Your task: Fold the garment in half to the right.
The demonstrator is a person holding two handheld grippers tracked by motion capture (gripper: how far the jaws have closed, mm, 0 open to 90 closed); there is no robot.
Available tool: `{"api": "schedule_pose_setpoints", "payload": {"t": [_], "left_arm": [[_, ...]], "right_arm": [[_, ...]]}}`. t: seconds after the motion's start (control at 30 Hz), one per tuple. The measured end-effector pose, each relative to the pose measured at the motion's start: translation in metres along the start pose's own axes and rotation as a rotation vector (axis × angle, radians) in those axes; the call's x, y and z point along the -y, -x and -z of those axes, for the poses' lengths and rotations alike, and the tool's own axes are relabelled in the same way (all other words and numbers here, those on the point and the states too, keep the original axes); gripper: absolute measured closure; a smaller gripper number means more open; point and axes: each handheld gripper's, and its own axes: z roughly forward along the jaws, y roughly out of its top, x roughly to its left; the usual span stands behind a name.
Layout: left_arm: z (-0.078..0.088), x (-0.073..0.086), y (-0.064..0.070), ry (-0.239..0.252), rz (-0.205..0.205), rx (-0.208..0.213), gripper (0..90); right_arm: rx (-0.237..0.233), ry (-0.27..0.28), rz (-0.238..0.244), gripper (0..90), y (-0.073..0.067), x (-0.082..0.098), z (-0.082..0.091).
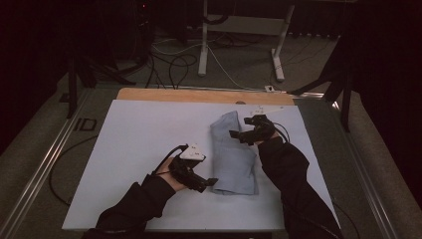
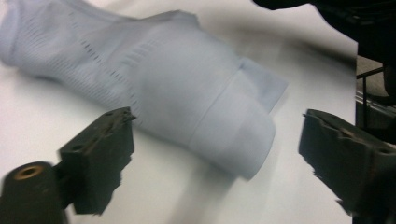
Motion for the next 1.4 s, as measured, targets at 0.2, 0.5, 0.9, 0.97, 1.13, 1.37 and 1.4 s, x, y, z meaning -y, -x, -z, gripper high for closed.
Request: {"api": "schedule_pose_setpoints", "payload": {"t": [0.2,0.5,0.9,0.97,1.13,1.37,1.4], "left_arm": [[0.019,0.014,-0.009,0.01,0.014,-0.039,2.3],[0.046,0.04,-0.022,0.045,0.021,-0.089,0.8],[0.069,0.082,-0.038,0.075,0.045,-0.13,0.6],[0.074,0.094,-0.04,0.077,0.052,-0.144,0.6],[0.083,0.112,-0.041,0.075,0.066,-0.177,0.7],[0.095,0.132,-0.039,0.083,0.101,-0.209,0.7],[0.097,0.134,-0.038,0.087,0.11,-0.209,0.7]], "right_arm": [[-0.01,0.003,0.002,9.7,-0.006,0.008,0.004],[-0.011,-0.013,0.002,9.6,-0.015,0.022,0.011],[0.001,-0.049,-0.021,9.3,-0.02,0.038,0.018],[0.008,-0.068,-0.019,9.4,-0.019,0.042,0.019],[0.013,-0.1,-0.025,14.2,-0.013,0.054,0.023],[0.009,-0.136,-0.056,41.4,-0.003,0.071,0.032],[0.007,-0.142,-0.057,46.8,-0.002,0.073,0.032]]}}
